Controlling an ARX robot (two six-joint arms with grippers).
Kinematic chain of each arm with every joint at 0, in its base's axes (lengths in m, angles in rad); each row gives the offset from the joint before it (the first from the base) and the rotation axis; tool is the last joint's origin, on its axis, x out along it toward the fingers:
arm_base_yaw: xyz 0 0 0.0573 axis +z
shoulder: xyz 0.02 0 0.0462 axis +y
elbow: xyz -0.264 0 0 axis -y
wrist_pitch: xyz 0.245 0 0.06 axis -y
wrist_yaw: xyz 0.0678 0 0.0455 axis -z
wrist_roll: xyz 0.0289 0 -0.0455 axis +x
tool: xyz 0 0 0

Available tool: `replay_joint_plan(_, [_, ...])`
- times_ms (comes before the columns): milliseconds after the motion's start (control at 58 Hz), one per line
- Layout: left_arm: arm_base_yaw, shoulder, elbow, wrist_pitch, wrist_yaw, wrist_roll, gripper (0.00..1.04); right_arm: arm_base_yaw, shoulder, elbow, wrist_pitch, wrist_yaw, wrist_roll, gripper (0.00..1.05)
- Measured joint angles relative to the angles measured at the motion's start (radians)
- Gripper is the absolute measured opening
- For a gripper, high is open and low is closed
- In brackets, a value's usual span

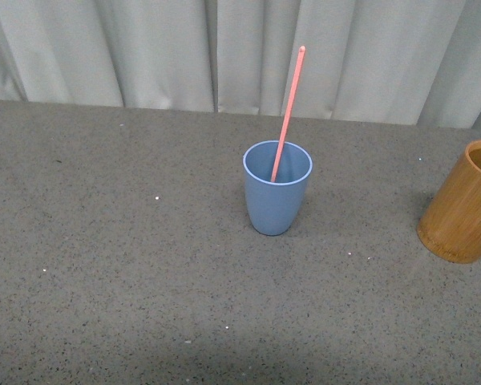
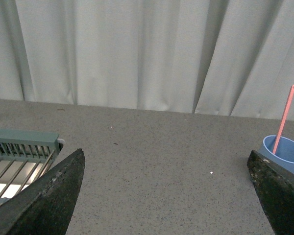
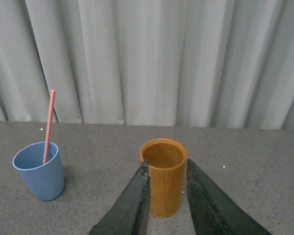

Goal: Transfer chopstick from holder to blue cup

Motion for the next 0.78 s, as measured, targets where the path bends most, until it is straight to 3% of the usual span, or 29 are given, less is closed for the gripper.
replay_joint_plan(121, [0.000,0.000,0.000,0.000,0.000,0.000,0.98,0.000,0.000,0.000,0.000,0.000,0.000,0.45])
replay_joint_plan(207, [0.000,0.000,0.000,0.000,0.000,0.000,0.98,0.000,0.000,0.000,0.000,0.000,0.000,0.68])
replay_joint_plan(380, [0.000,0.000,0.000,0.000,0.000,0.000,0.98,0.000,0.000,0.000,0.000,0.000,0.000,0.96])
replay_joint_plan(776, [0.000,0.000,0.000,0.000,0.000,0.000,0.98,0.000,0.000,0.000,0.000,0.000,0.000,0.95])
